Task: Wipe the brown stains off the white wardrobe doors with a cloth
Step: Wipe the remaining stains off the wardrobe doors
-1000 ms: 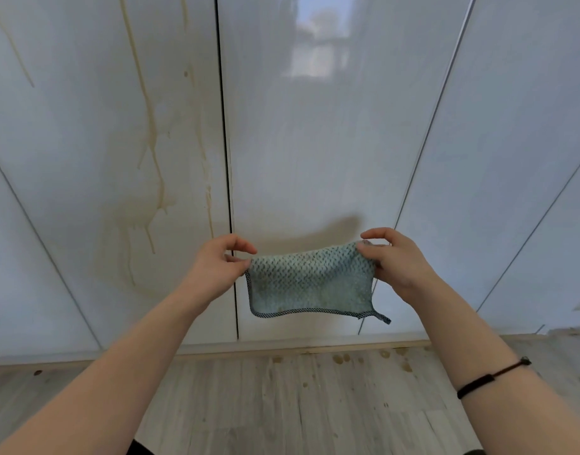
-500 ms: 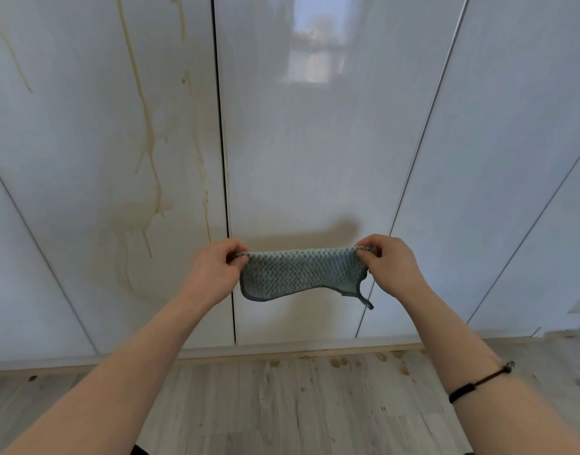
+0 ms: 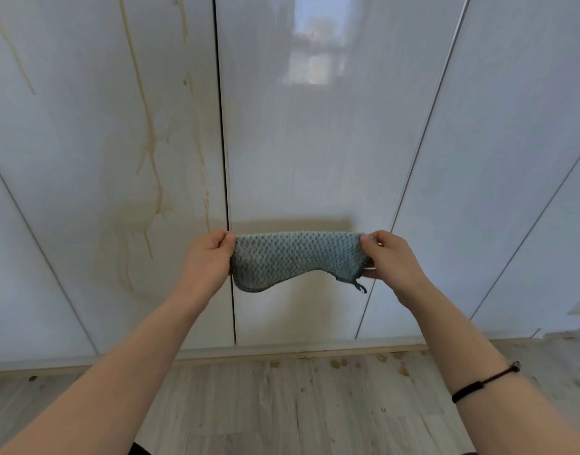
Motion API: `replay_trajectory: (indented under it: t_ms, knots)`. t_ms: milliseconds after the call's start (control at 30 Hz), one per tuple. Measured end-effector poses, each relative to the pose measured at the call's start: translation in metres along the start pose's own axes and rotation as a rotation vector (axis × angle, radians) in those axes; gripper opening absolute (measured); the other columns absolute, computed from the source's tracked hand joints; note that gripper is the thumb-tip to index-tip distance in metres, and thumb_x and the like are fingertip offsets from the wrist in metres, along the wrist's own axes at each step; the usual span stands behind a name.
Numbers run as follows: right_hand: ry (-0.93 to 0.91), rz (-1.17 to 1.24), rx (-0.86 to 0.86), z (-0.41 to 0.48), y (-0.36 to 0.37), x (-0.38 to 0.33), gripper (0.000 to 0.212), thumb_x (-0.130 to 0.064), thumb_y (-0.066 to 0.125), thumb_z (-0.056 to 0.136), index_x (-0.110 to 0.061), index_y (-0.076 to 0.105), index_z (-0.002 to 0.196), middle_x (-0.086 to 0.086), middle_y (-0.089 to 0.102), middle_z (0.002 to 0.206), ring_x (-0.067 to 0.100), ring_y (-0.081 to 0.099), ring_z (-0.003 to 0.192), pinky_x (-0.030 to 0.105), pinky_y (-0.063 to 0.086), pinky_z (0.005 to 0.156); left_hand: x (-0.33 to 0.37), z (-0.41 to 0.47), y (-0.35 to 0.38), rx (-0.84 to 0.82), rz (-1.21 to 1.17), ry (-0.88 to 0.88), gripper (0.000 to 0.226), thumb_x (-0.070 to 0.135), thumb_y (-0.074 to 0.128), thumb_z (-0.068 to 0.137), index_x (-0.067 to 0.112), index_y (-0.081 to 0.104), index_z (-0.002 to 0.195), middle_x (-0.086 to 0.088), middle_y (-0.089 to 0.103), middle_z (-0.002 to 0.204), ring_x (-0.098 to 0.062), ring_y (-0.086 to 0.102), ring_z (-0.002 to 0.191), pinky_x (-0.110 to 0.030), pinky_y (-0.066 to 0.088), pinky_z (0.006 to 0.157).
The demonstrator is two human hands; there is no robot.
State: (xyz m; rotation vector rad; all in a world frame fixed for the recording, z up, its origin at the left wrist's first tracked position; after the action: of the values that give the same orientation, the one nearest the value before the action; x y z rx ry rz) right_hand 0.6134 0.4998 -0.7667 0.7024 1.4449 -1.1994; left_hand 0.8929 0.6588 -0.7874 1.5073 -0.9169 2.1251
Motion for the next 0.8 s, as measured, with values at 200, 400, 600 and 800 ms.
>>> replay_trajectory:
  t_ms: [200, 400, 600, 800]
  knots:
    - [0.055, -0.063, 0.01, 0.0, 0.009, 0.006, 0.035, -0.042, 0.053, 0.101, -0.01, 0.067, 0.093, 0.01, 0.068, 0.098, 0.026, 0.064, 0.089, 0.042, 0.053, 0.079, -0.017, -0.003, 0.013, -0.104, -0.243, -0.323, 0.029, 0.028, 0.044, 0.107, 0.01, 0.065, 0.098, -0.009, 0.069, 0.098, -0.022, 0.065, 0.084, -0.034, 0.054, 0.063]
    - [0.197, 0.138, -0.065, 0.001, 0.01, 0.01, 0.028, -0.031, 0.057, 0.101, -0.004, 0.064, 0.108, 0.016, 0.068, 0.113, 0.032, 0.069, 0.101, 0.053, 0.058, 0.089, -0.02, -0.012, 0.025, -0.401, -0.445, -0.466, 0.024, 0.001, 0.068, 0.089, -0.003, 0.065, 0.112, -0.015, 0.075, 0.105, -0.025, 0.074, 0.094, -0.035, 0.06, 0.07]
    - [0.102, 0.346, -0.066, 0.001, -0.002, 0.001, 0.029, 0.003, 0.068, 0.09, -0.004, 0.063, 0.118, 0.015, 0.069, 0.113, 0.032, 0.07, 0.102, 0.051, 0.06, 0.084, -0.012, -0.005, 0.015, -0.298, -0.552, -0.368, 0.023, 0.018, 0.068, 0.093, 0.005, 0.07, 0.111, -0.006, 0.075, 0.097, -0.016, 0.072, 0.083, -0.033, 0.058, 0.065]
    - [0.121, 0.253, -0.092, -0.003, 0.005, 0.006, 0.015, 0.003, 0.065, 0.091, 0.001, 0.069, 0.105, 0.016, 0.074, 0.103, 0.033, 0.072, 0.096, 0.05, 0.06, 0.083, -0.017, -0.012, 0.021, -0.287, -0.433, -0.455, 0.013, 0.014, 0.066, 0.095, 0.004, 0.07, 0.103, -0.005, 0.074, 0.089, -0.02, 0.068, 0.085, -0.033, 0.055, 0.065]
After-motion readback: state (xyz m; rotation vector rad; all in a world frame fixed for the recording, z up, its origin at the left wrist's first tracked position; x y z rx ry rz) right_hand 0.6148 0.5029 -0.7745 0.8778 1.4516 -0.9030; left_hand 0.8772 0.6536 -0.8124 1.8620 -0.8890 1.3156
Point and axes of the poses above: each hand's wrist, its own z-axis towards the middle knuckle, its own y-axis out of the palm, x = y × z, the point moved 4 cm from there along z, towards the middle knuckle
